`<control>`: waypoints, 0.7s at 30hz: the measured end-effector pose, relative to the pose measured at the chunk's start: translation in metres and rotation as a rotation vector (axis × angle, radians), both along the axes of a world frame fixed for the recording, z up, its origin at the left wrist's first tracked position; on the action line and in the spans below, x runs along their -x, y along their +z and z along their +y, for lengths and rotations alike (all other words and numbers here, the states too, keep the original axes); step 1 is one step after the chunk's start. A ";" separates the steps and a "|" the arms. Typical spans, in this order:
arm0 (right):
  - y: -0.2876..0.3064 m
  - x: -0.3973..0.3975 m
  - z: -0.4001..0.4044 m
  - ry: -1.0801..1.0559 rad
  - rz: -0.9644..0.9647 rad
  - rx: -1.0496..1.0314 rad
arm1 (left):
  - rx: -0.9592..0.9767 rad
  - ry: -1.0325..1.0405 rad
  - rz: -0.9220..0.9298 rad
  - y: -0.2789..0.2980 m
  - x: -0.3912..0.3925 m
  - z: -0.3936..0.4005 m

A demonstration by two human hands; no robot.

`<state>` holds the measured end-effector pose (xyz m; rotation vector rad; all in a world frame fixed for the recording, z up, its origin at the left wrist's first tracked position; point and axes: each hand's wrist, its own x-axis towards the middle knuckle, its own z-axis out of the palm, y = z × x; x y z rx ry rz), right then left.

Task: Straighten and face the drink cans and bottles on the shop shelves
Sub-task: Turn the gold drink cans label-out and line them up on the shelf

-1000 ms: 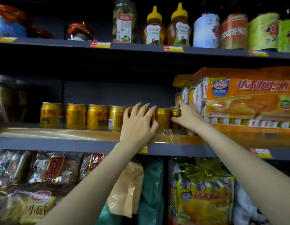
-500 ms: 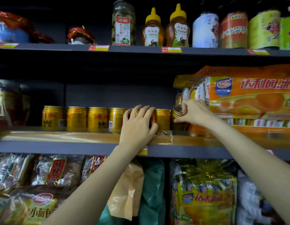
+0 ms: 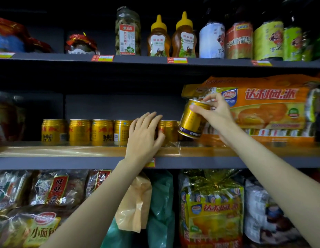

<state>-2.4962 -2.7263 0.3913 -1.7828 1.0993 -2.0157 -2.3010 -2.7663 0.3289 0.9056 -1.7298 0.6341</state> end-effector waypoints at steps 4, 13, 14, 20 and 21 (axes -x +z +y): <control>0.004 -0.019 0.019 0.161 -0.141 -0.028 | -0.136 -0.375 0.164 -0.003 -0.004 0.037; -0.005 -0.094 0.044 0.423 -0.207 -0.075 | -0.708 -1.145 0.743 0.010 -0.051 0.091; -0.006 -0.101 0.046 0.423 -0.193 -0.067 | -0.731 -1.206 0.780 0.011 -0.058 0.094; -0.006 -0.133 0.065 0.322 0.028 -0.192 | -0.638 -1.121 0.679 0.014 -0.110 0.095; -0.006 -0.136 0.068 0.332 0.033 -0.261 | -0.575 -1.030 0.570 0.015 -0.120 0.096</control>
